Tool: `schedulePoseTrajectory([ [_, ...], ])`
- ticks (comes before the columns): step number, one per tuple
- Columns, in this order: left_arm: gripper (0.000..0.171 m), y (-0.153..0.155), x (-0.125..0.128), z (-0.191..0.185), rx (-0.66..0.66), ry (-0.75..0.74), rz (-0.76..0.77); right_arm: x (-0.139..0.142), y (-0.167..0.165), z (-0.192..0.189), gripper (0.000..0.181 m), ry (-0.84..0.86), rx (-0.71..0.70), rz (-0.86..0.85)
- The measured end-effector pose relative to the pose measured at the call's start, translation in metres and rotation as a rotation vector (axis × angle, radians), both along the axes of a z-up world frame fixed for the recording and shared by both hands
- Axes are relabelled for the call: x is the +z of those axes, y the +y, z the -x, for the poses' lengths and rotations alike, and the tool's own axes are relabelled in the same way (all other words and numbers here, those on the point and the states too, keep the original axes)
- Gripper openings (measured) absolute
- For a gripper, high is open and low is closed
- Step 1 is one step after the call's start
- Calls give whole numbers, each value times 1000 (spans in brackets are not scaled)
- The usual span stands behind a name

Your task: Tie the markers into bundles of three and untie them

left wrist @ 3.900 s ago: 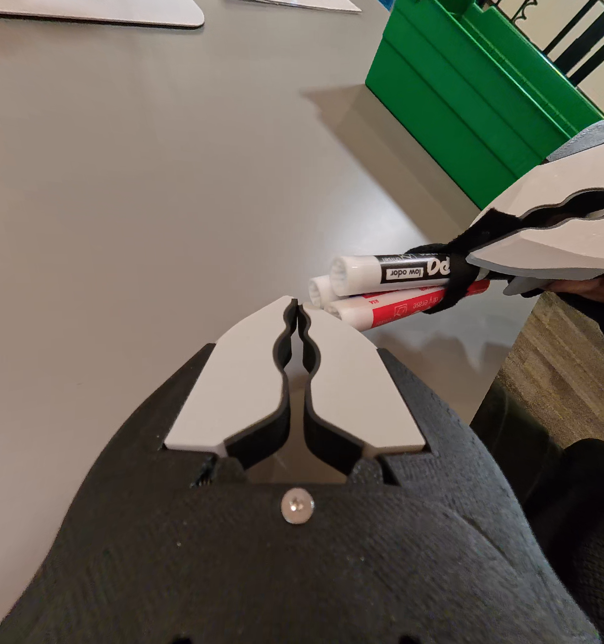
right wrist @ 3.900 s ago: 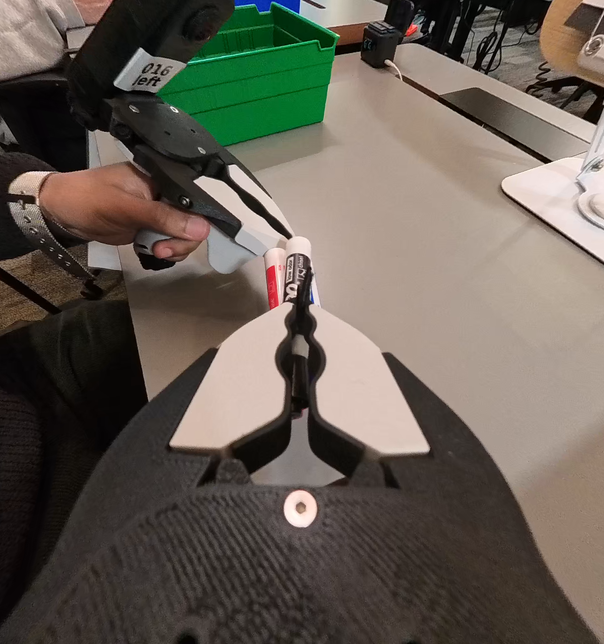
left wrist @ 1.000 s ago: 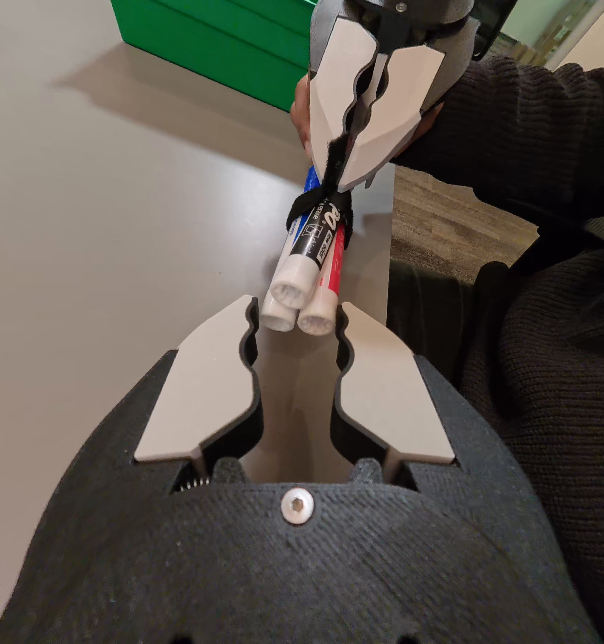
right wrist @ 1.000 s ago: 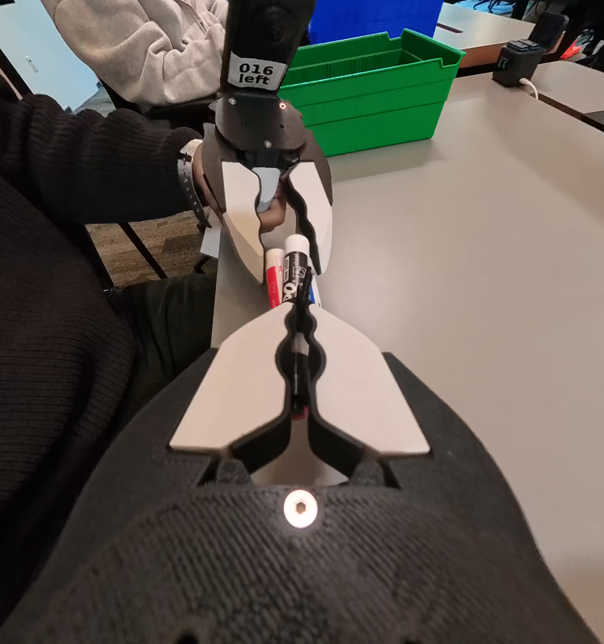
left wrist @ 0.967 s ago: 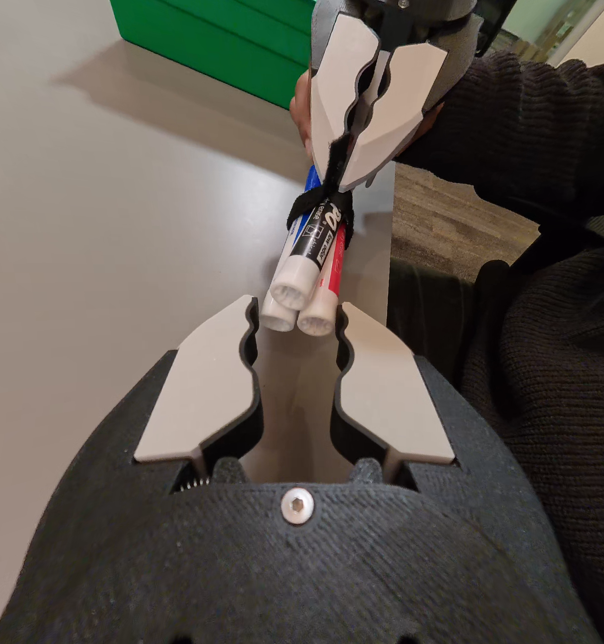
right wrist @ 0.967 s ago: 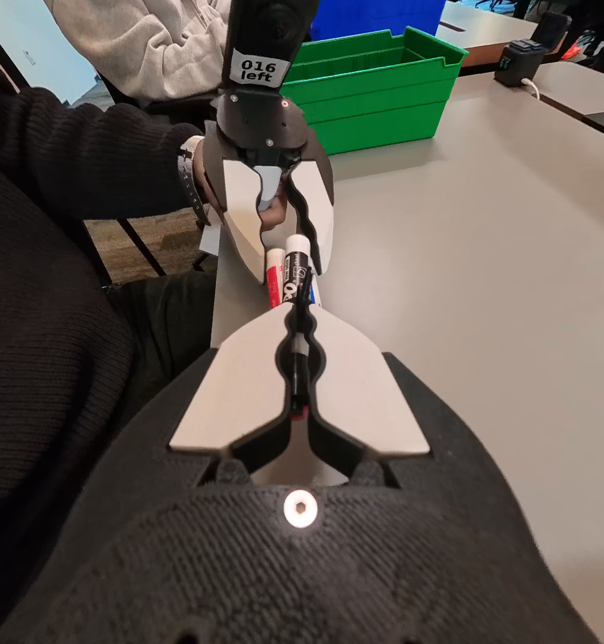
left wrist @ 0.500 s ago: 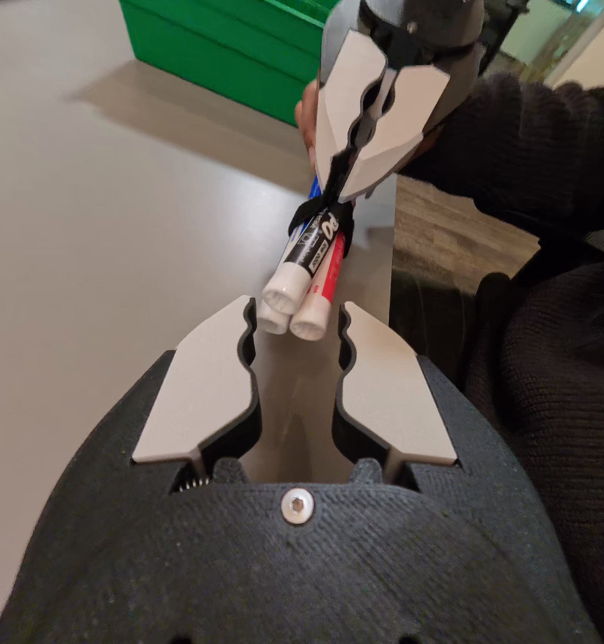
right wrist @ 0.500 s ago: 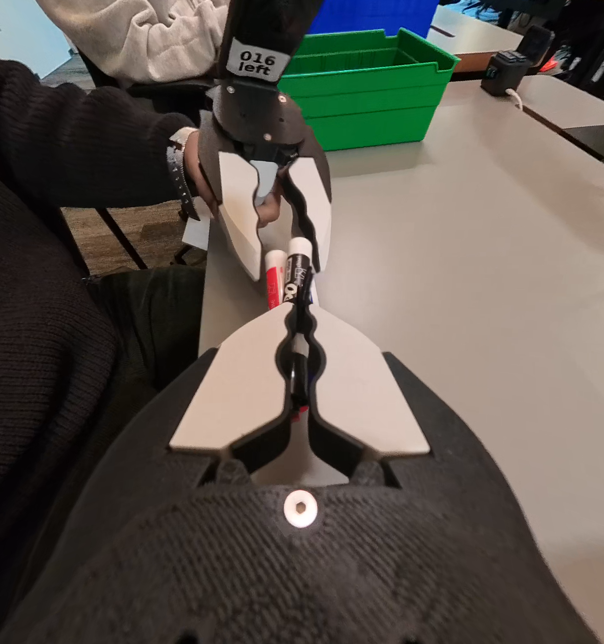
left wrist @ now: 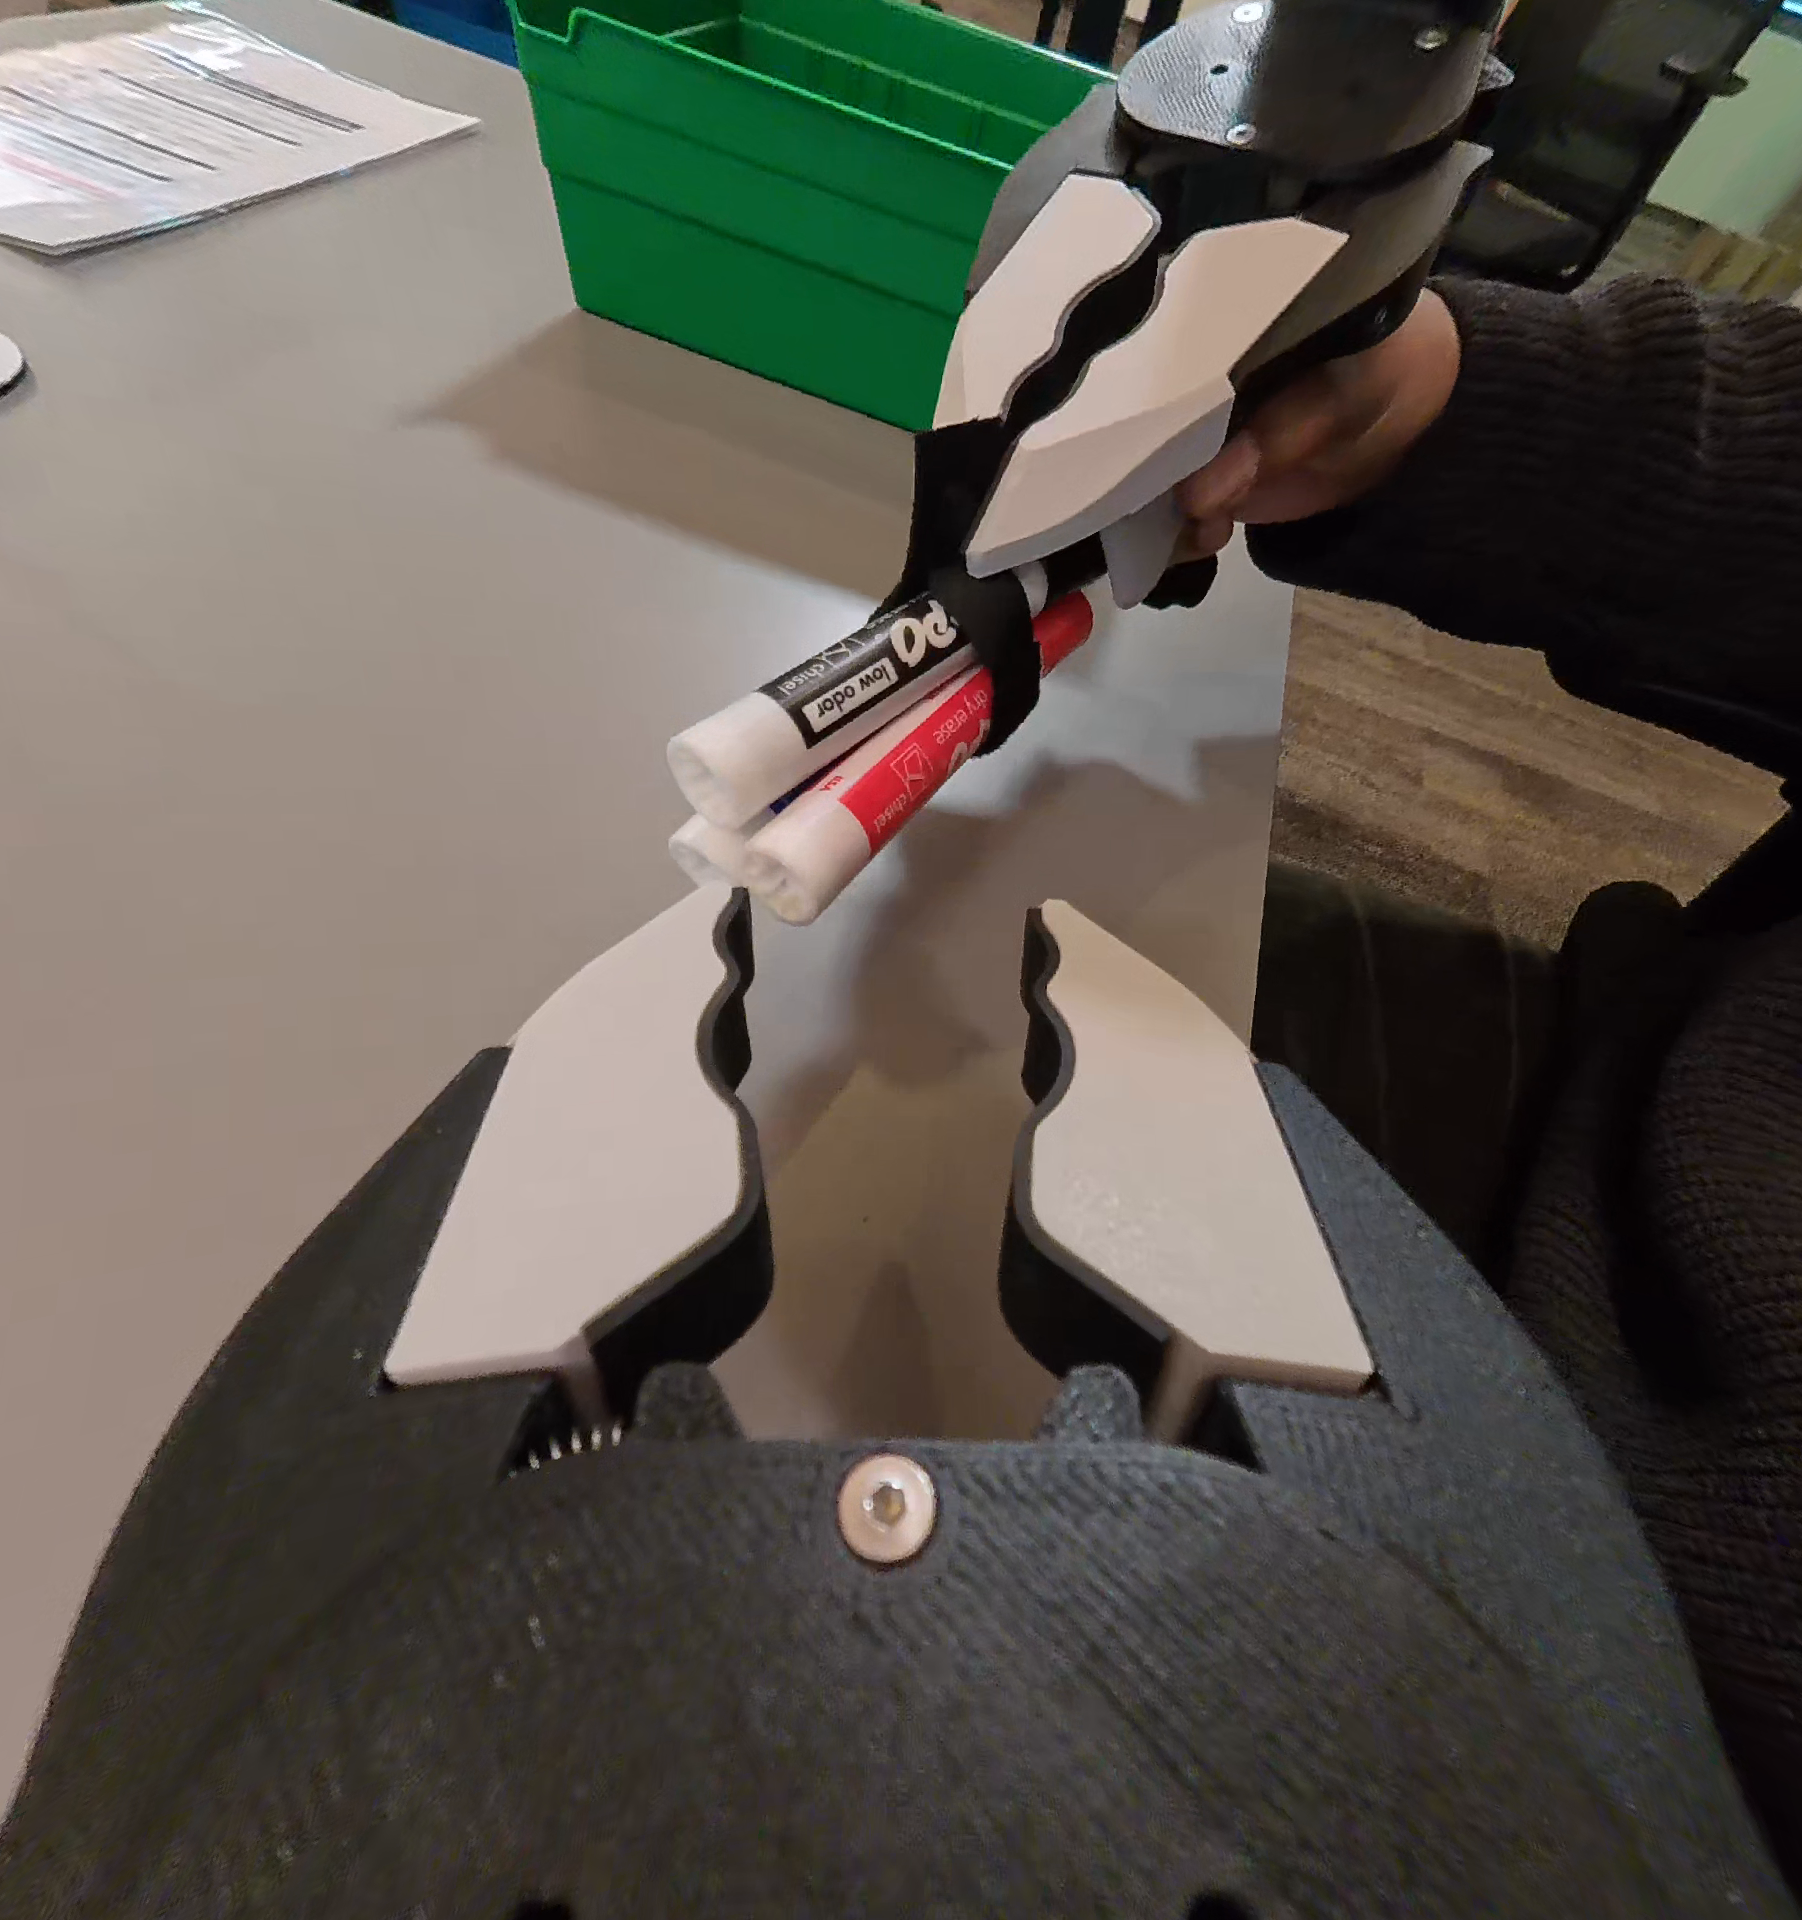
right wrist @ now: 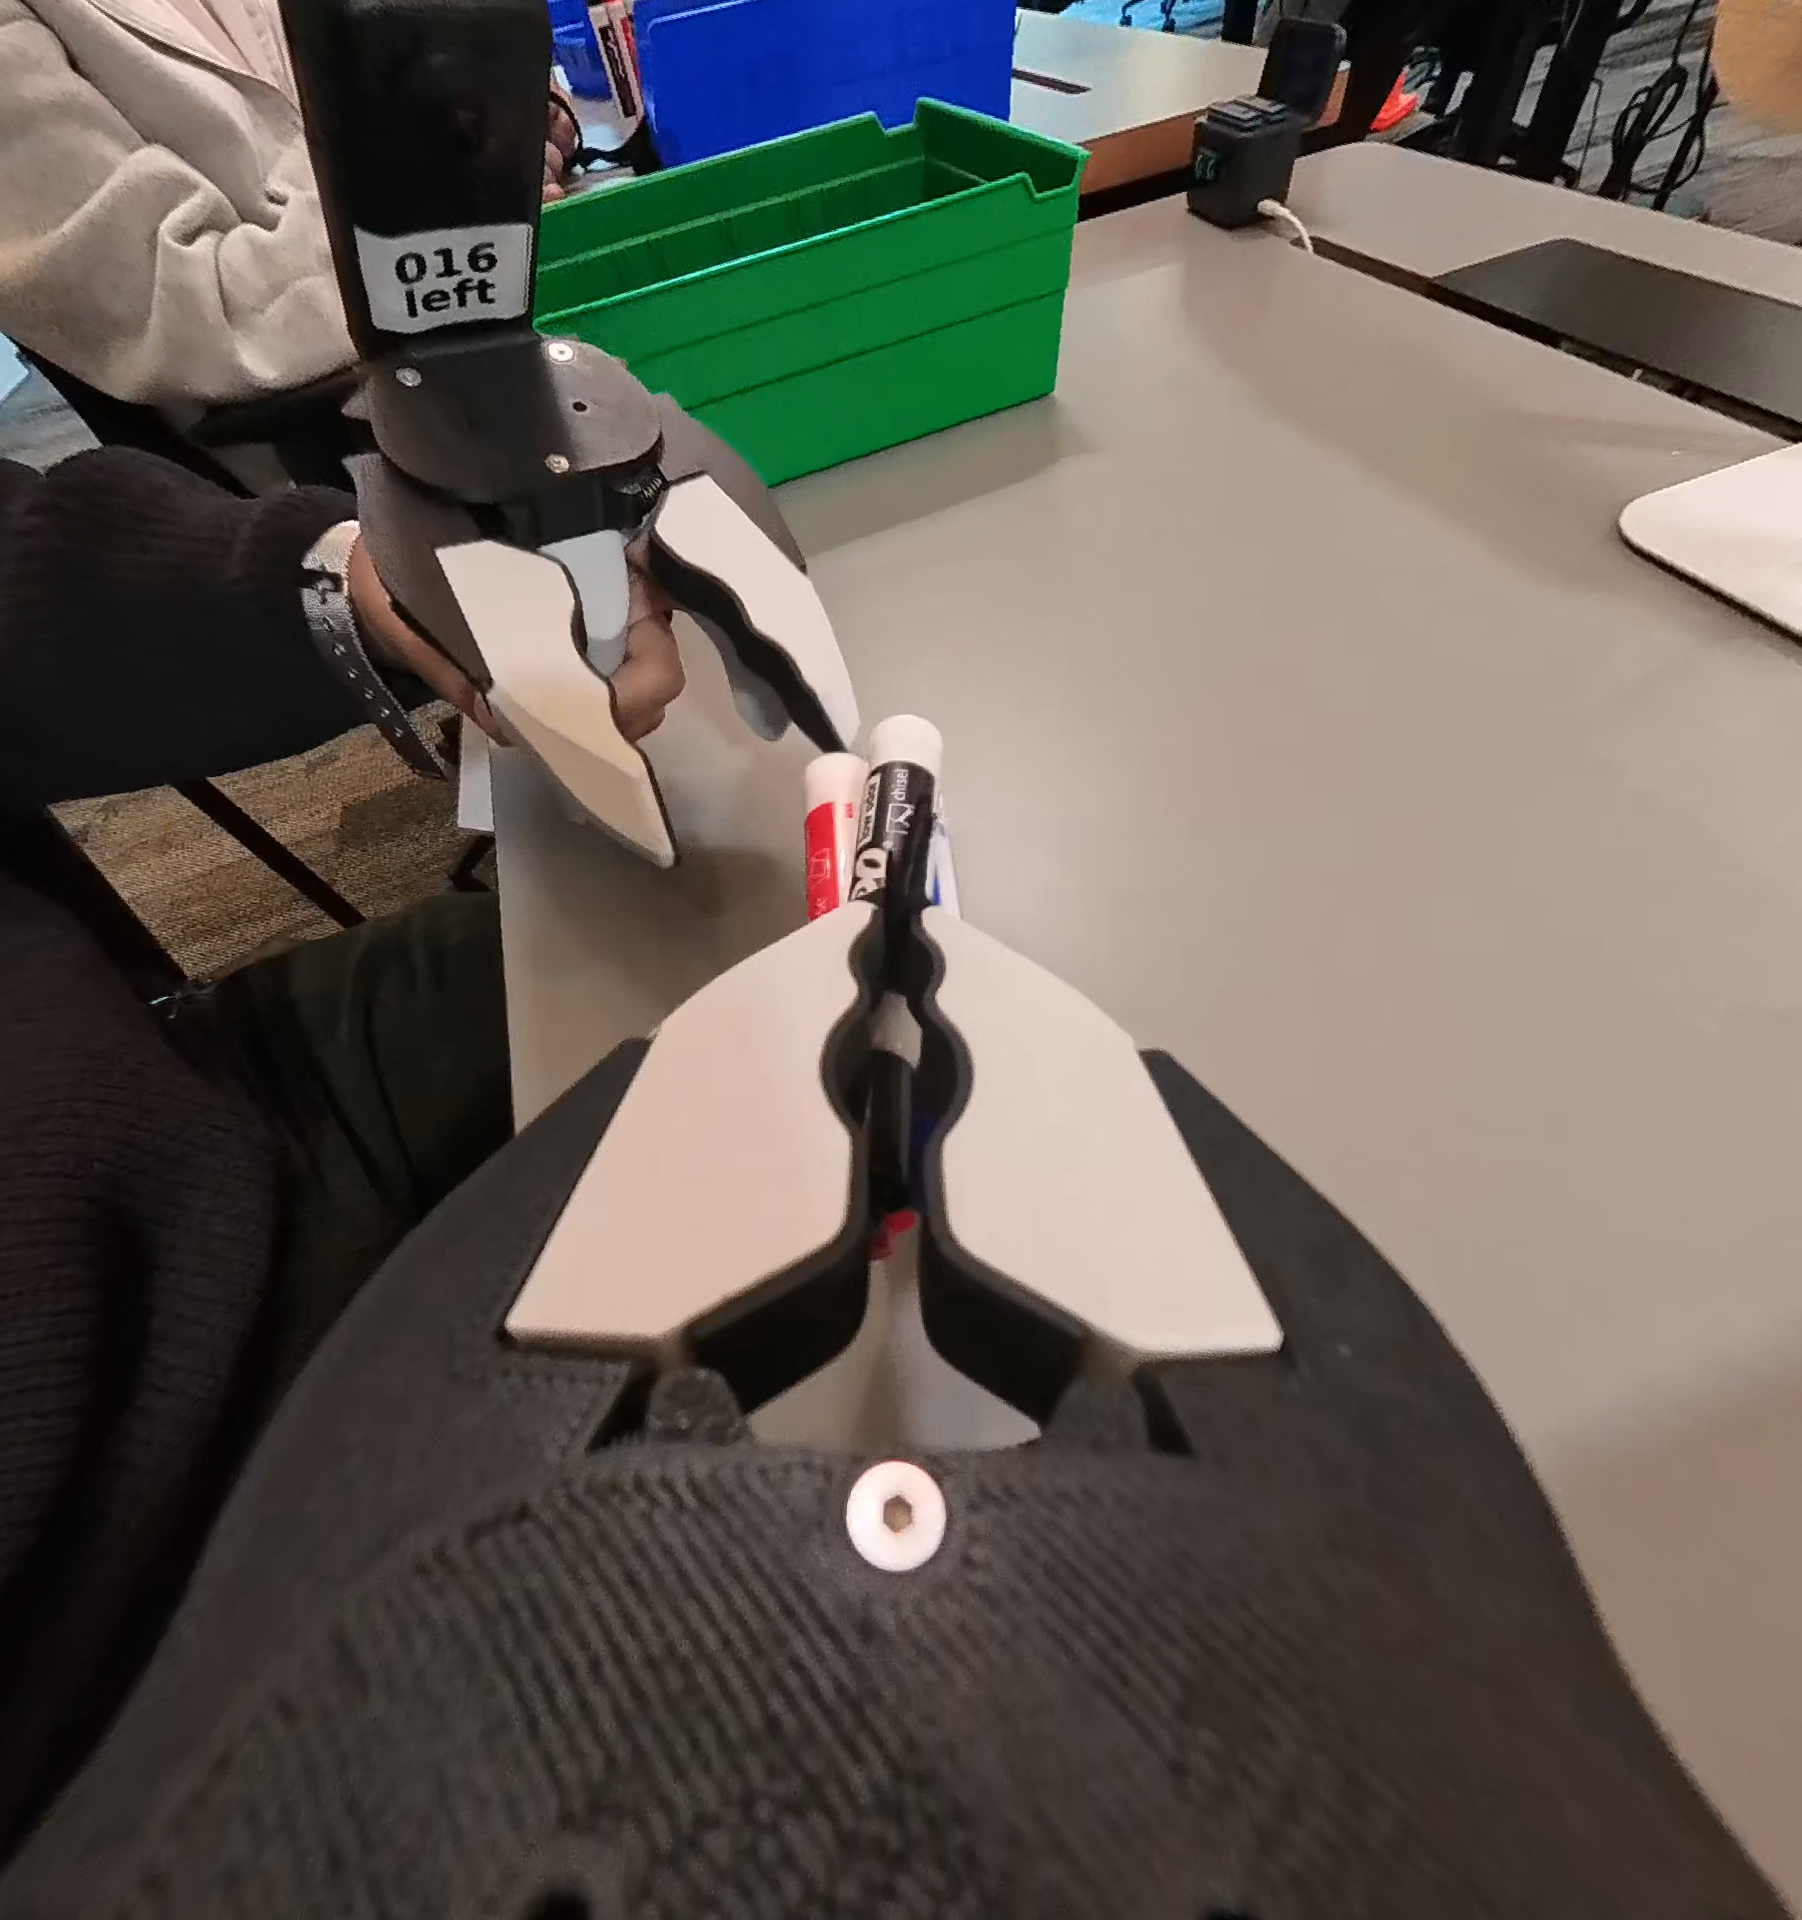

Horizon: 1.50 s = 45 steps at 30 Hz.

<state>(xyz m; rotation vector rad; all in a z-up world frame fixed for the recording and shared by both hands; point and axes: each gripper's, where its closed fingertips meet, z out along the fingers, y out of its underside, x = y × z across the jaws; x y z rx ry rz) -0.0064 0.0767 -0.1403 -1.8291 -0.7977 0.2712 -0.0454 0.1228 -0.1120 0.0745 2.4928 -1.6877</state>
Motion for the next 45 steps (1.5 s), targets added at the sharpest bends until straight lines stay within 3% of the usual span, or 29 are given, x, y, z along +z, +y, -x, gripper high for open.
schedulePoseTrajectory([
  [6,51,-2,13,11,14,27,-61,14,15,12,3,26,-108,22],
  [10,51,9,16,24,-6,25,-91,42,51,33,3,115,-257,35],
  [13,51,24,14,30,-45,18,-90,76,105,64,3,180,-442,44],
  [16,51,40,10,33,-86,6,-85,93,182,106,3,238,-699,-1],
  [20,51,54,4,34,-121,-18,-78,68,293,158,3,240,-1076,-150],
  [23,52,58,0,32,-131,-32,-68,33,340,176,4,179,-1210,-247],
  [29,52,59,-5,26,-124,-50,-52,-17,360,191,4,95,-1267,-434],
  [36,52,46,-8,17,-94,-51,-35,-31,345,207,4,67,-1244,-458],
  [45,51,38,-4,4,-93,-66,-54,-39,355,213,5,12,-1265,-415],
])
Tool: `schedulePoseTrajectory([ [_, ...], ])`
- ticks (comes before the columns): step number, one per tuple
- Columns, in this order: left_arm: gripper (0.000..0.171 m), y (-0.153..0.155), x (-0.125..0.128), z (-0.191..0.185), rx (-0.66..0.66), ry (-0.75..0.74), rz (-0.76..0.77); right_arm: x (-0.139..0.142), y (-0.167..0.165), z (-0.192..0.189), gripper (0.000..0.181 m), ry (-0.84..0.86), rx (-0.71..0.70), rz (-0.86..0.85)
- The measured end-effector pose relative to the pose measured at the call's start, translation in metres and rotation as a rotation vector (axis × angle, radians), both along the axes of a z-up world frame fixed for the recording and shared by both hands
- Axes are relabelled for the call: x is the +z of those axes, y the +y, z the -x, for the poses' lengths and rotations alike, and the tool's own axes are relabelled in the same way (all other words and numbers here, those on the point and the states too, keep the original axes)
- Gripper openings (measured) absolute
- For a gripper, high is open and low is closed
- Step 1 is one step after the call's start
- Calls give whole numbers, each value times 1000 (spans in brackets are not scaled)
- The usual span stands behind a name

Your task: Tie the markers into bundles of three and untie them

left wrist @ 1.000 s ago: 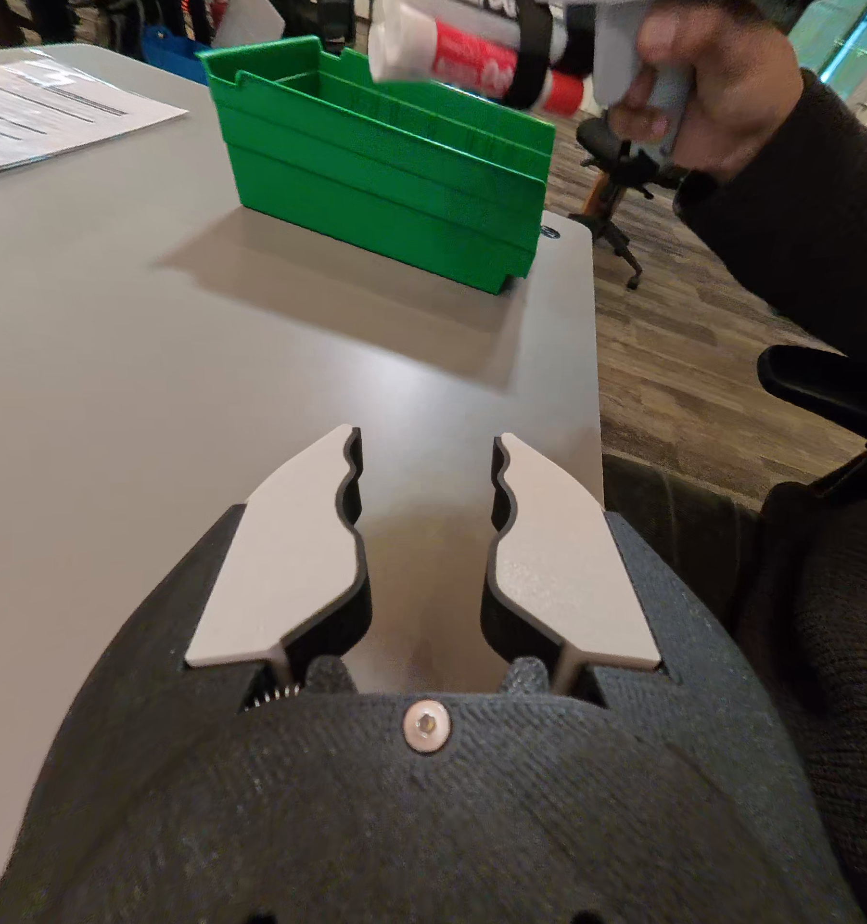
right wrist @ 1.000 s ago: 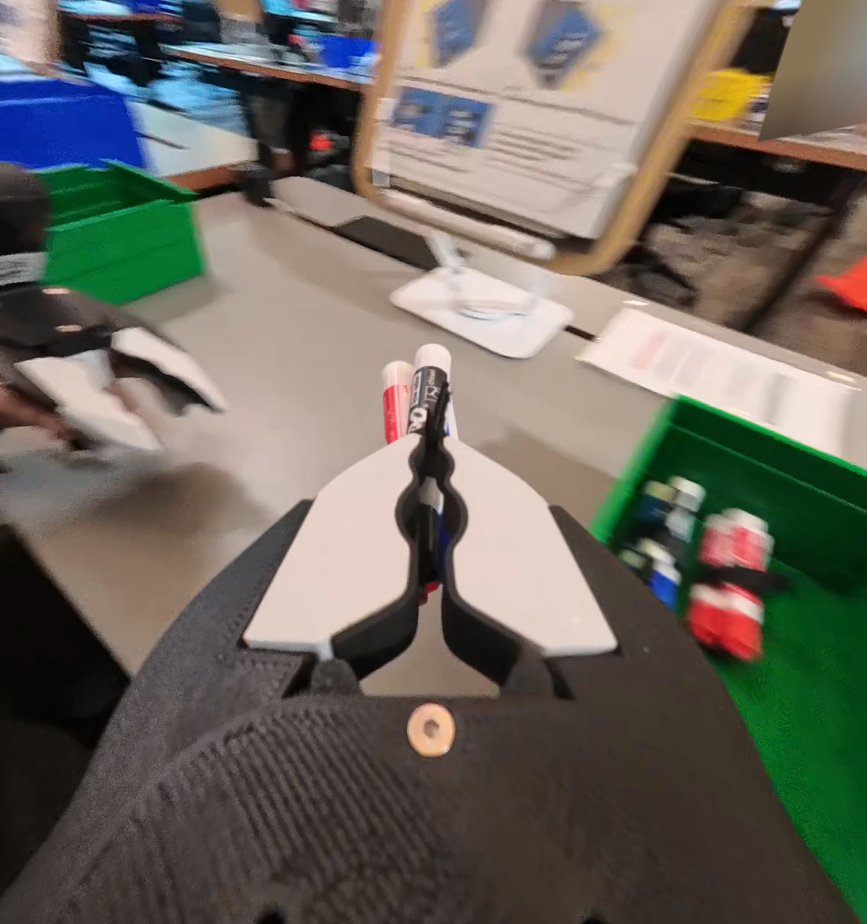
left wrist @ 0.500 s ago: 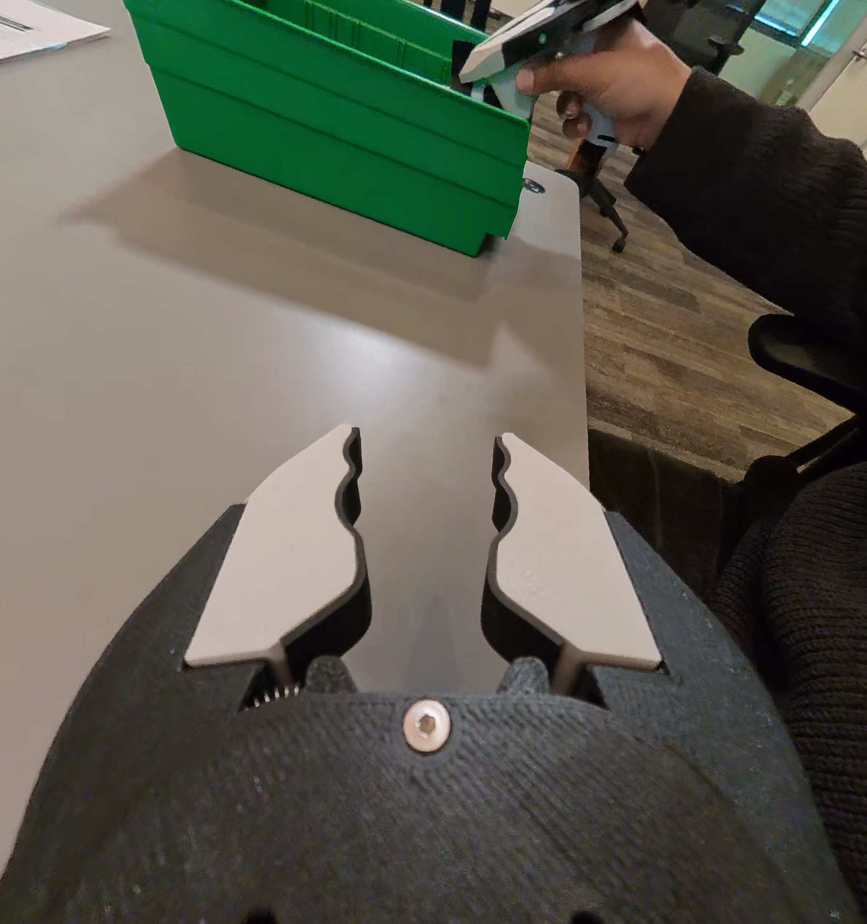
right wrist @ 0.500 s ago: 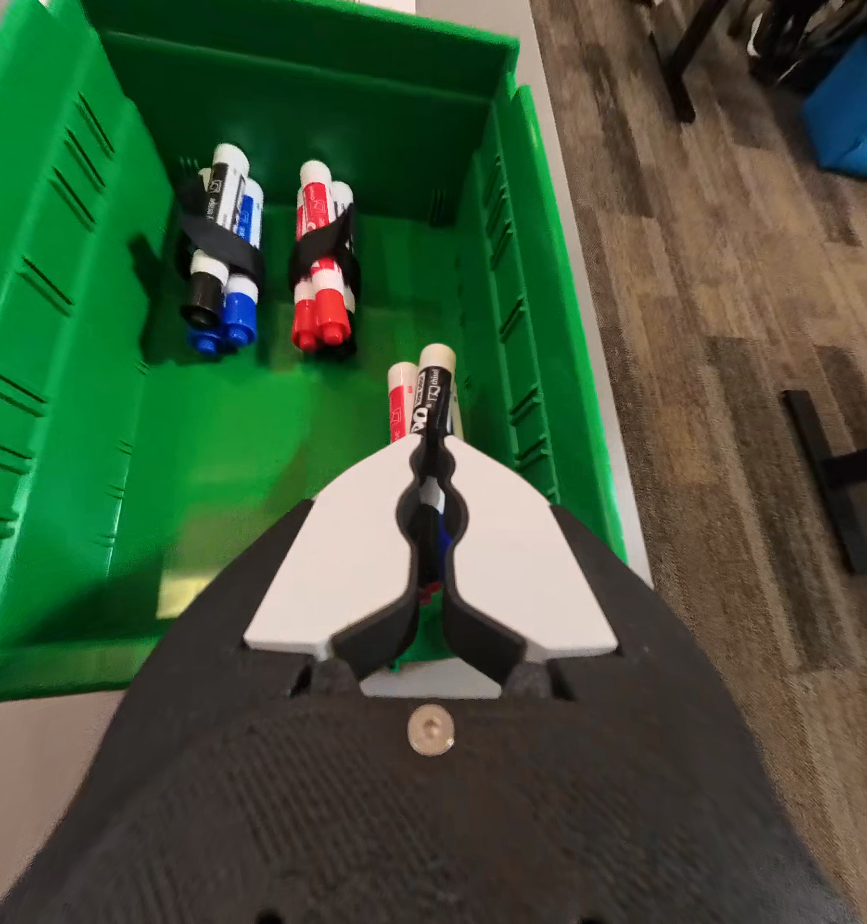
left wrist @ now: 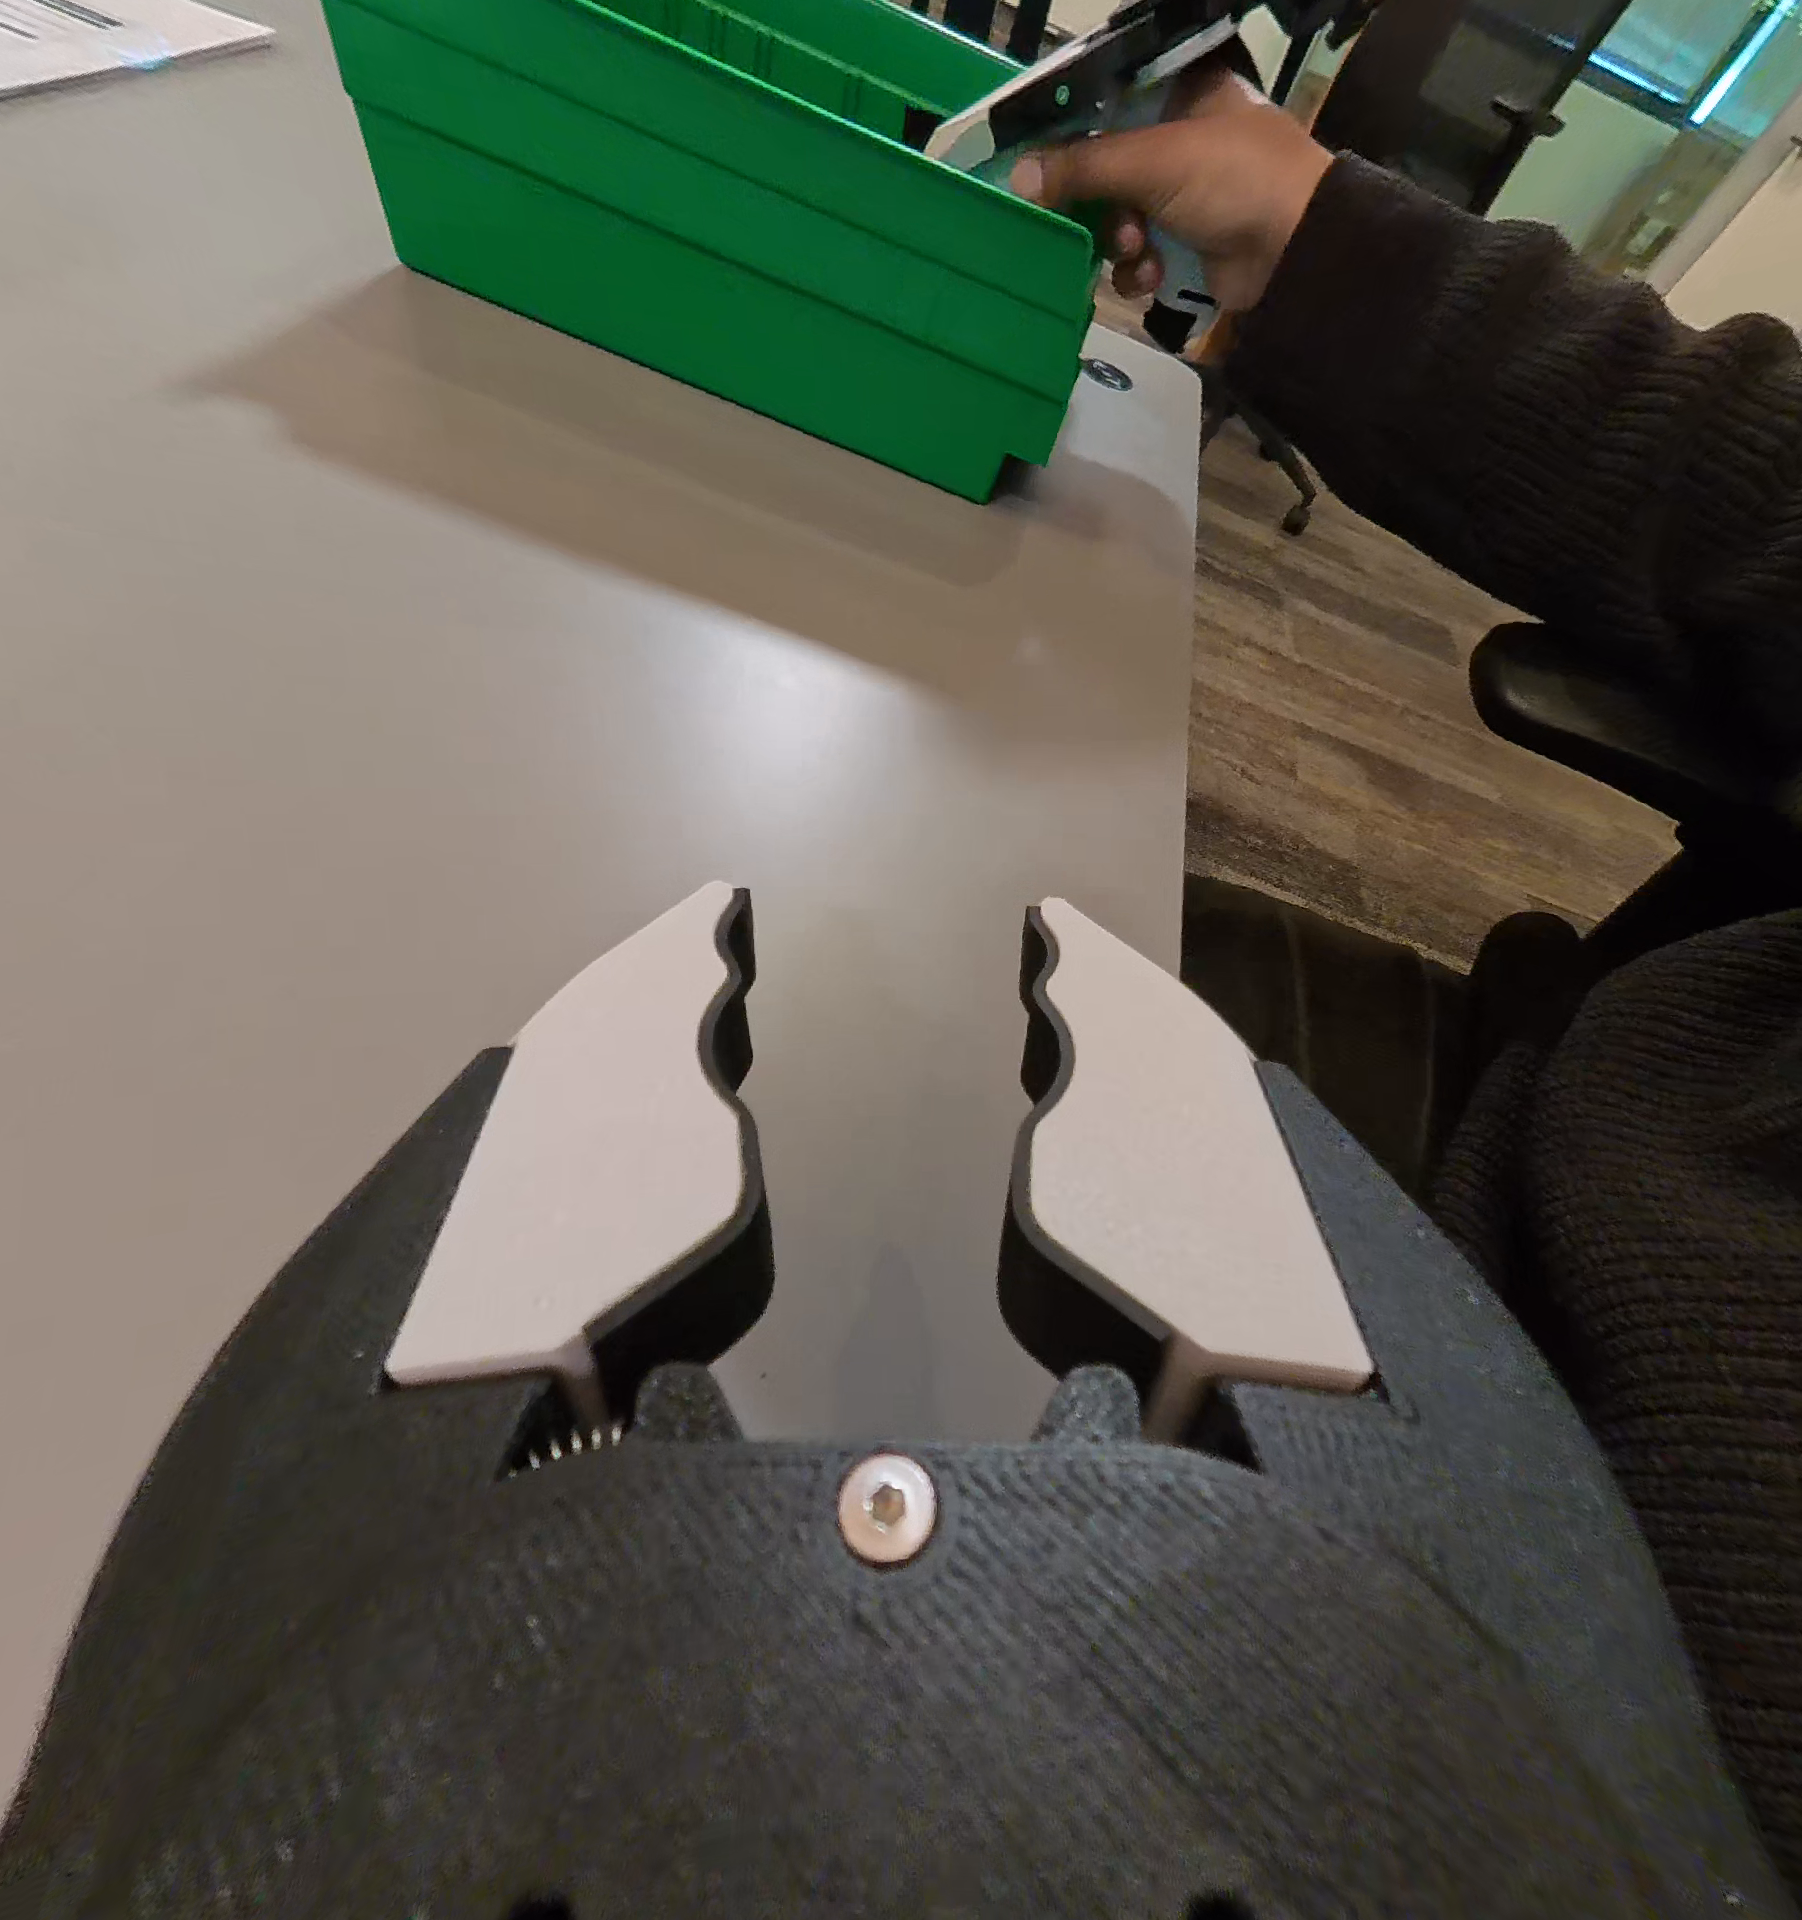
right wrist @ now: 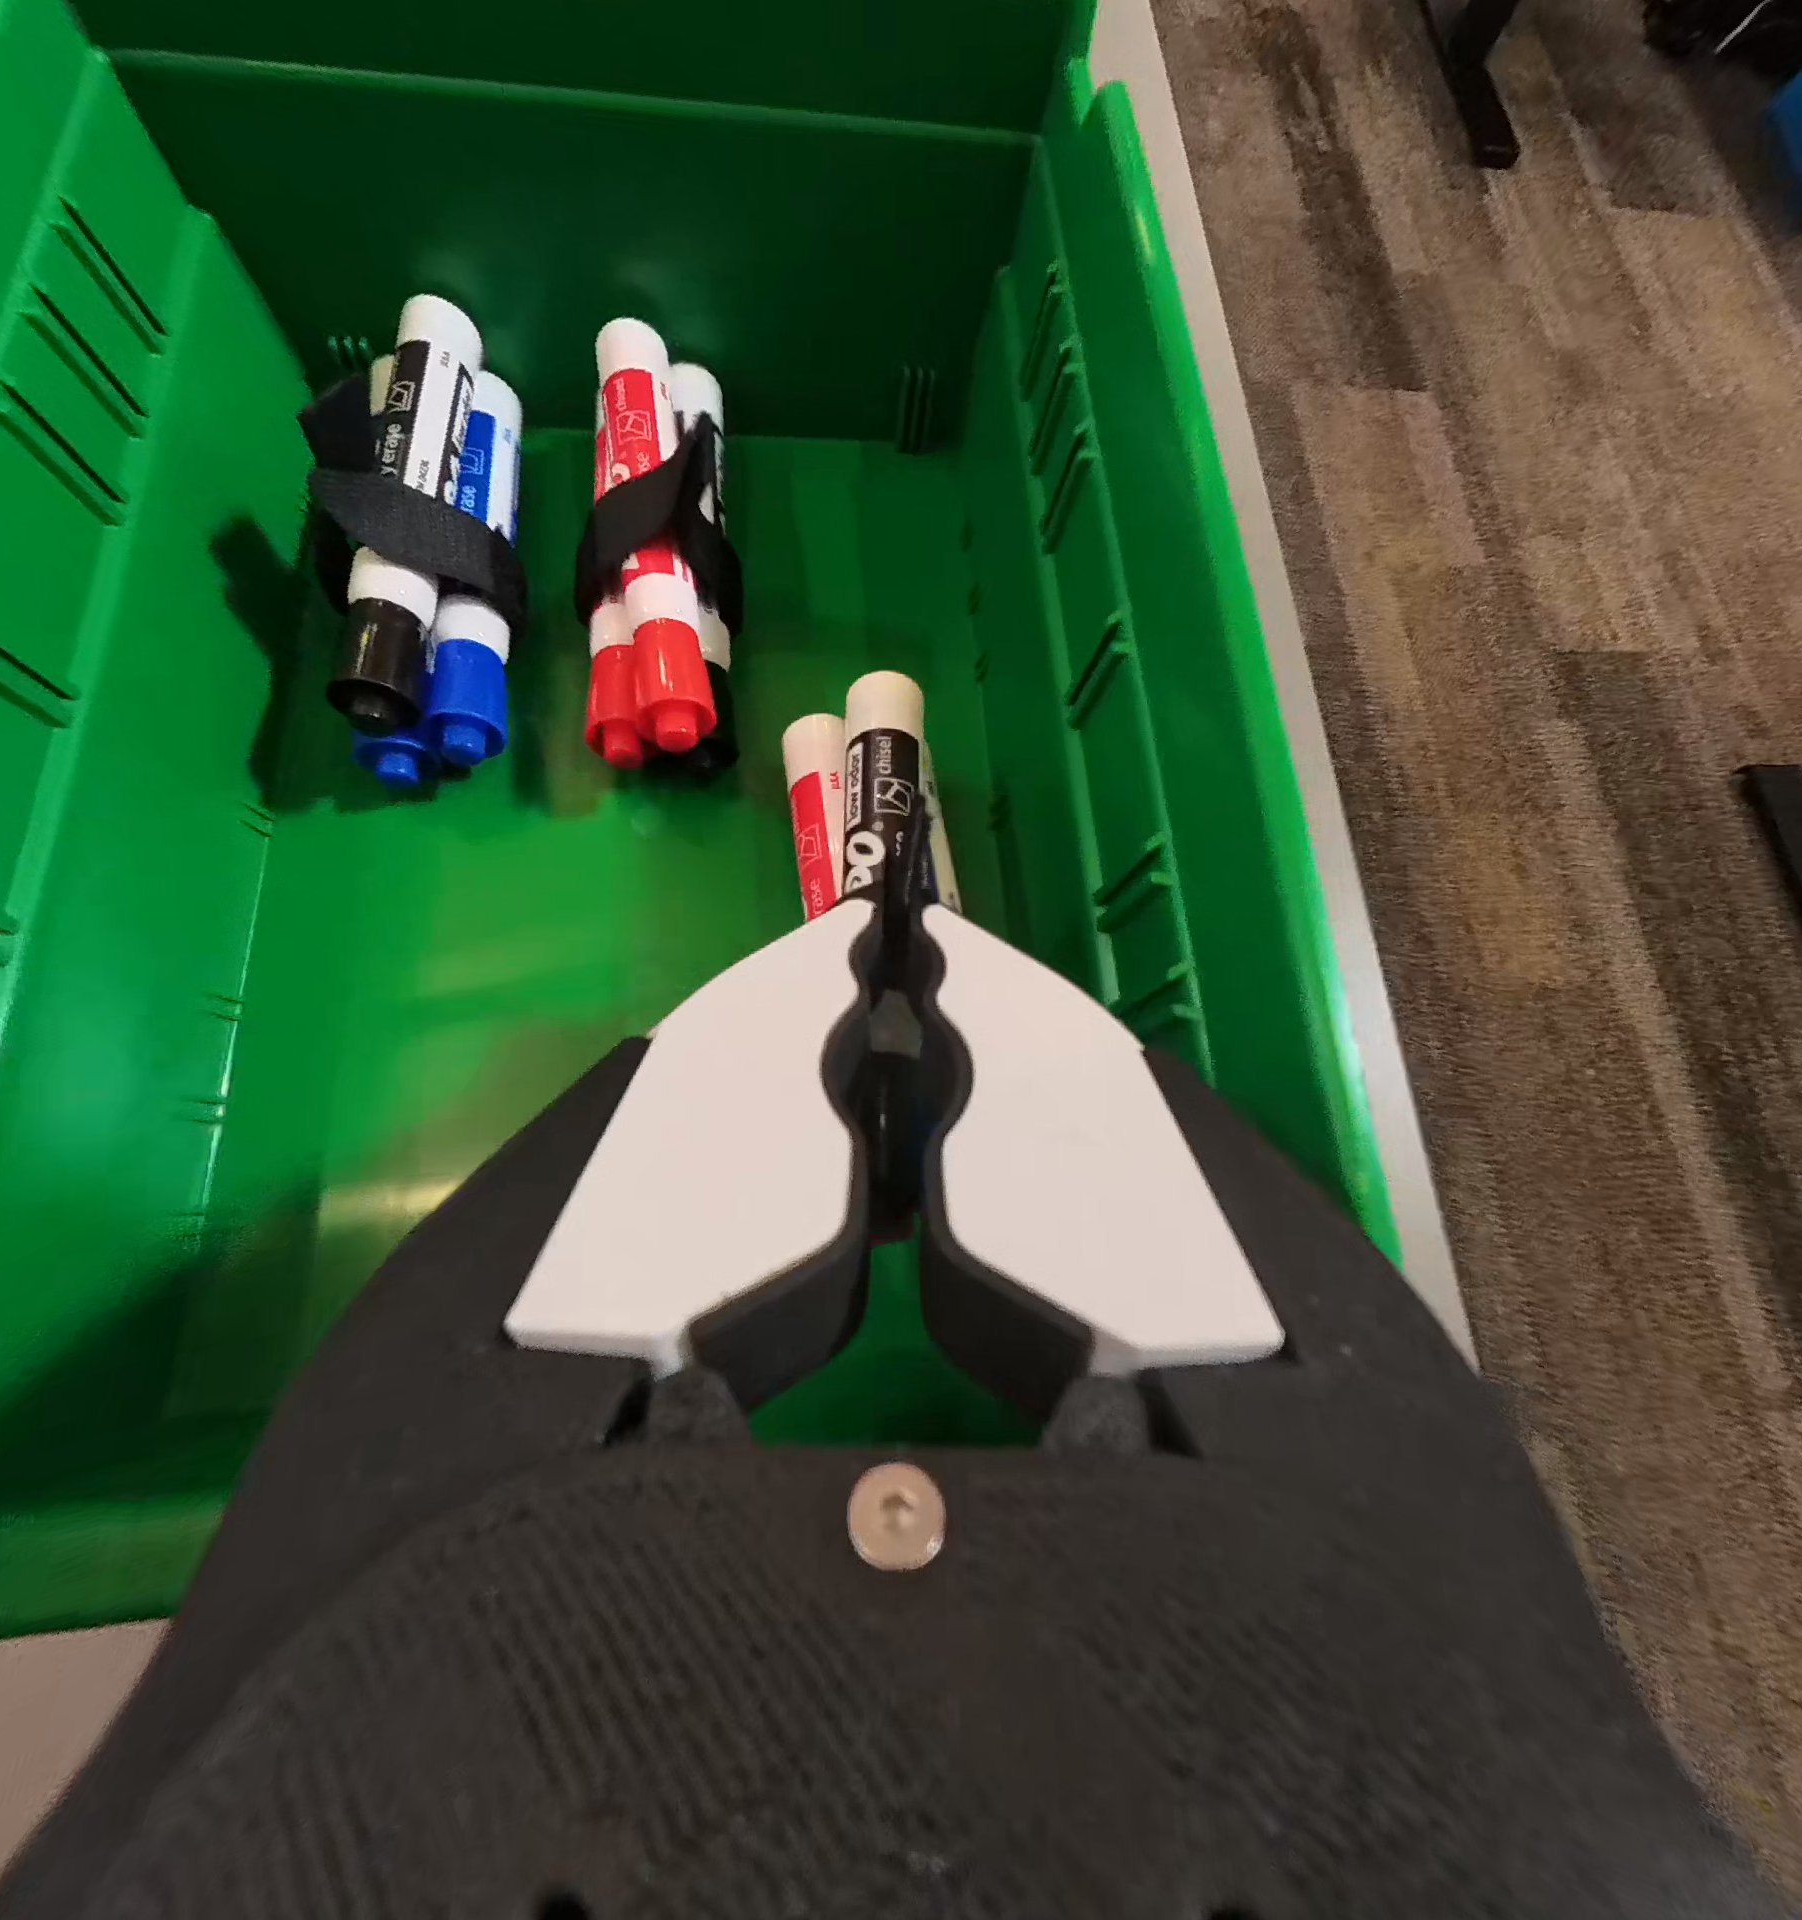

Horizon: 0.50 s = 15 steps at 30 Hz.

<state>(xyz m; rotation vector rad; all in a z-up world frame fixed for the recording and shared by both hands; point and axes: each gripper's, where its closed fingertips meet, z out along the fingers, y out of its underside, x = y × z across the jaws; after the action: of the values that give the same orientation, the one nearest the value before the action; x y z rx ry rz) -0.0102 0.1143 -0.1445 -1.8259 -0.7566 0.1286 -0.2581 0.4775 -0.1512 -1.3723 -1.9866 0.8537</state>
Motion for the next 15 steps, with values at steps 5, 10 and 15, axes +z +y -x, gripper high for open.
schedulePoseTrajectory([
  [5,51,1,1,-5,-2,5,11,-7,5,1,7,-22,-24,-1],
  [10,51,-1,-2,-8,1,0,26,-14,5,2,11,-47,-32,-12],
  [15,51,-1,-4,-8,-3,-7,28,-2,4,-2,24,-59,-29,30],
])
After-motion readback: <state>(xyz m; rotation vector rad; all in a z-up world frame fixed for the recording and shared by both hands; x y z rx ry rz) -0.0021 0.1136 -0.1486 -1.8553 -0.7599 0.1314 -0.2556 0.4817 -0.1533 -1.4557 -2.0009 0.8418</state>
